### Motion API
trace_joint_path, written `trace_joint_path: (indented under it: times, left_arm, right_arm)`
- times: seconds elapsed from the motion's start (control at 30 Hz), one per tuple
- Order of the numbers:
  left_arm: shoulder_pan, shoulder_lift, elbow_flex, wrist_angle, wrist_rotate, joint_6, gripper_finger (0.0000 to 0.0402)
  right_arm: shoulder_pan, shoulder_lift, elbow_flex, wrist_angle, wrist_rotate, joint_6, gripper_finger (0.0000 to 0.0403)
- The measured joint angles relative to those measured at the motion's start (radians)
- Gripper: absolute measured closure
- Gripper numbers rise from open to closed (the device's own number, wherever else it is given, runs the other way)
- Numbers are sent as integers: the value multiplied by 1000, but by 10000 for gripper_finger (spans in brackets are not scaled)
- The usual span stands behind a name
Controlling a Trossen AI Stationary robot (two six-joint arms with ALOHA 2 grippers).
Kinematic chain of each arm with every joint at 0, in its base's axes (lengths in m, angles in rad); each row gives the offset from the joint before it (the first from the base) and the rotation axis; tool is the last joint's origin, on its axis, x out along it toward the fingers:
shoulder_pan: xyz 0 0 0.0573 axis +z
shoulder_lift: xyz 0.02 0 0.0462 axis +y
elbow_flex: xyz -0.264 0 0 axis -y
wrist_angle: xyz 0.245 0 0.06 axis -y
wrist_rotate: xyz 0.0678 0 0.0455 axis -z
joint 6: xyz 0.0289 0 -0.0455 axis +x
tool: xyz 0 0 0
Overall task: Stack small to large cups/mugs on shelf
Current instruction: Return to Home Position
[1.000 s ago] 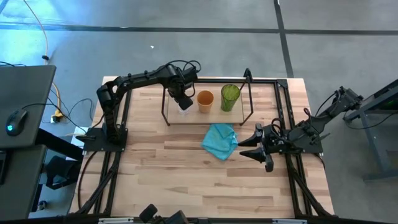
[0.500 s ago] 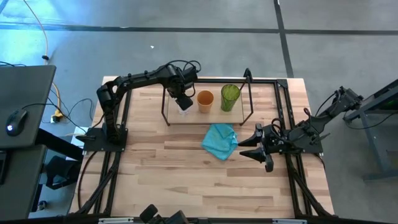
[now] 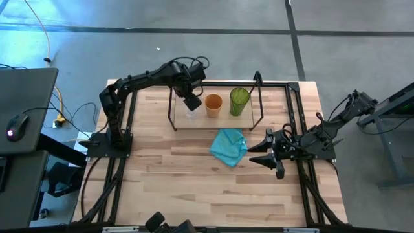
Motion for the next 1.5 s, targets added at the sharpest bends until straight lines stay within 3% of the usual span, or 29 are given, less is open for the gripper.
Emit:
trace_joint_path:
  times: [0.23,0.5,0.63,0.9,1.03,1.5]
  left_arm:
    - [0,0,233,-126,-2,14,231]
    - [0,-1,609,-277,-2,39,231]
    - [-7,-141,530,-163,51,62,236]
    - [-29,-357,527,-29,78,83,236]
    - [-29,-449,528,57,150,105,236]
    - [-29,-597,527,117,414,154,234]
  right_arm:
    - [0,0,0,0,0,-5,231]
    - [0,0,0,1,0,-9,231]
    - [-2,-1,0,3,11,-48,231]
    - [-24,-52,0,38,75,-230,231]
    - [-59,-98,0,55,78,-302,231]
    - [-145,-248,0,73,76,-526,231]
